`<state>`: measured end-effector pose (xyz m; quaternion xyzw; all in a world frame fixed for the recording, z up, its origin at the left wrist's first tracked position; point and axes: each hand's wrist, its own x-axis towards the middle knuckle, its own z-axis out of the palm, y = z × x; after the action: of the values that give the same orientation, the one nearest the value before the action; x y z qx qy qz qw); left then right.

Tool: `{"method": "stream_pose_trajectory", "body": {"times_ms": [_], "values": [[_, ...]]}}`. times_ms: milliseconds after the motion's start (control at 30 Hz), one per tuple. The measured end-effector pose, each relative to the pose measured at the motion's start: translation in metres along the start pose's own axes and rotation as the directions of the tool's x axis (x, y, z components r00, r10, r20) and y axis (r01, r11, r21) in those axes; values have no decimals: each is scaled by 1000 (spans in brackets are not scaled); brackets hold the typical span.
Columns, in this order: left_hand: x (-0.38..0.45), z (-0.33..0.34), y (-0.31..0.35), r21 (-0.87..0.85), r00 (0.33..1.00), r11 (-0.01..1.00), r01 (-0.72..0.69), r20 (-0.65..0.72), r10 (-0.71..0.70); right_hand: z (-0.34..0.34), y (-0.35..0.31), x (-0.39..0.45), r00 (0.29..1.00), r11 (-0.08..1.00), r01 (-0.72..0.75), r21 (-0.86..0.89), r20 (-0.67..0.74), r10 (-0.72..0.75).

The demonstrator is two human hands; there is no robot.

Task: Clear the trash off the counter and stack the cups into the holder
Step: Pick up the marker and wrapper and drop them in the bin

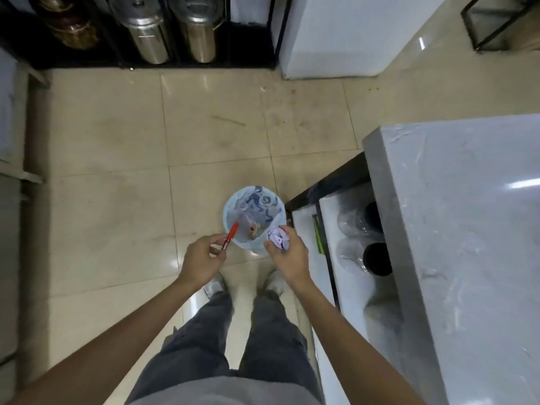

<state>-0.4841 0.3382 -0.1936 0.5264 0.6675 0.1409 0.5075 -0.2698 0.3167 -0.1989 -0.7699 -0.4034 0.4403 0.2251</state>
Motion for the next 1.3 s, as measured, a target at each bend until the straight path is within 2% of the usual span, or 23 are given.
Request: {"method": "stream_pose_trajectory", "body": {"times_ms": [233,367,467,700,933,1133,1300], "values": [[61,39,-42,21,993,993,115,-39,-114,33,35,71,994,992,-23,-122,101,35],[96,63,-64,23,977,979,202,-71,-200,51,55,117,984,974,30,-225,177,11],[122,82,-77,24,965,967,256,-68,-253,62,69,147,977,969,79,-235,213,-28],[184,120,-116,20,951,953,302,-79,-300,94,131,211,956,938,128,-321,293,-30],[240,159,-171,89,968,964,251,-9,-251,131,193,263,957,921,76,-381,286,39],[274,187,-209,132,978,972,194,56,-203,164,229,296,963,904,111,-413,268,4],[301,206,-228,151,993,984,95,53,-104,186,254,321,962,899,163,-406,266,-54]]}}
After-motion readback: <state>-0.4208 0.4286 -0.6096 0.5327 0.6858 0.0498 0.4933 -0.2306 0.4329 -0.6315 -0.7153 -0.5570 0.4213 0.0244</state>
